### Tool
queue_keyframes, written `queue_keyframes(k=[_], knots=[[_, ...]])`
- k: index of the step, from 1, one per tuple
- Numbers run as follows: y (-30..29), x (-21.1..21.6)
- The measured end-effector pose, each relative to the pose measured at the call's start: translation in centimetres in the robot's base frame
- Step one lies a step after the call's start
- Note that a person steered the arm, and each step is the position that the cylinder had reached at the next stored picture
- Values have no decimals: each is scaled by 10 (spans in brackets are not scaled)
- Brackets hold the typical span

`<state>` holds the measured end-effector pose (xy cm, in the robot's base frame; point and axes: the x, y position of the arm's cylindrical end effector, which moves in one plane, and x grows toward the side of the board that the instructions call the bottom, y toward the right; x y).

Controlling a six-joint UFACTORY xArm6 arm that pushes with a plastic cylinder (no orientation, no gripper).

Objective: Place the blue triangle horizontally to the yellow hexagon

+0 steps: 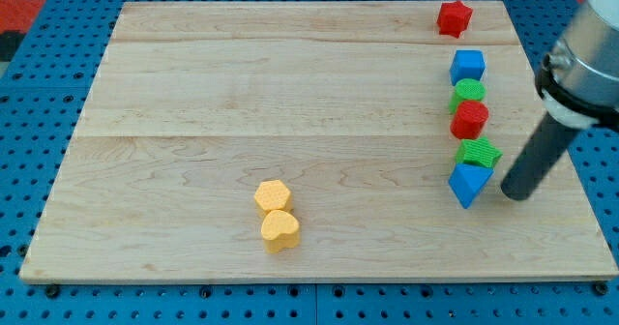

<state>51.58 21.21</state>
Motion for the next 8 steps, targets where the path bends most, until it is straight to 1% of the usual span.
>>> queue_keyframes(k=[1, 4, 5, 6, 7, 8], knots=[[-3, -6], [-18, -2], [-45, 12], [-118, 17], [-167, 20], [-166, 19]])
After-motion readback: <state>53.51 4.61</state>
